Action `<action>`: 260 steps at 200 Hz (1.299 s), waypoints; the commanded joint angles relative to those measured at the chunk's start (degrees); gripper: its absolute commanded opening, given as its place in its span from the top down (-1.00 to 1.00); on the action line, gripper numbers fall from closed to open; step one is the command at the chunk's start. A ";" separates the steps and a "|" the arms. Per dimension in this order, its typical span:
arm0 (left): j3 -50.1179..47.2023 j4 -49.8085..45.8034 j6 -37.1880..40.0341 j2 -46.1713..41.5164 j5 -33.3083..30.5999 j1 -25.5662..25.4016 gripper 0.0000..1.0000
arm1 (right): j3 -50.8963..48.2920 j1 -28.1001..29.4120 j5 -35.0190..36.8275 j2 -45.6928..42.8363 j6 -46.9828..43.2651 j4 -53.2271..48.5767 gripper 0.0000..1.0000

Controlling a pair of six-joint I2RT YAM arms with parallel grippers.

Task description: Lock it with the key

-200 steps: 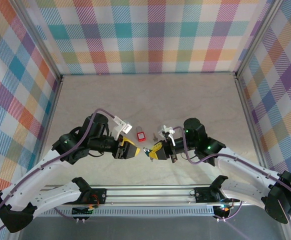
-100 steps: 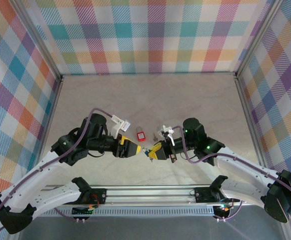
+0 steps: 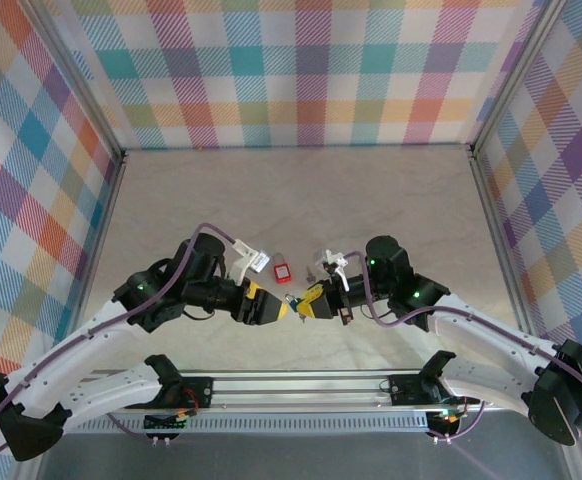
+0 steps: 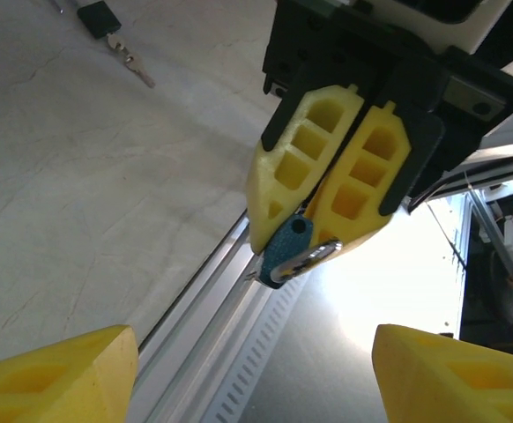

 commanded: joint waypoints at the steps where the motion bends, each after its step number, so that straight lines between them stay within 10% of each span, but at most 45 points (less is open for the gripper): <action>1: 1.16 -0.18 -1.39 0.68 -2.45 -0.81 -0.42 | 0.06 0.51 -0.56 0.23 -0.23 1.19 1.00; 120: 3.78 1.20 -4.19 2.12 -5.16 -1.11 -0.53 | 0.04 0.60 -1.18 0.85 -0.24 1.27 1.00; 260: 17.83 -21.28 5.71 7.71 -10.33 -3.36 -0.60 | -0.18 1.12 -2.61 1.07 0.35 2.51 1.00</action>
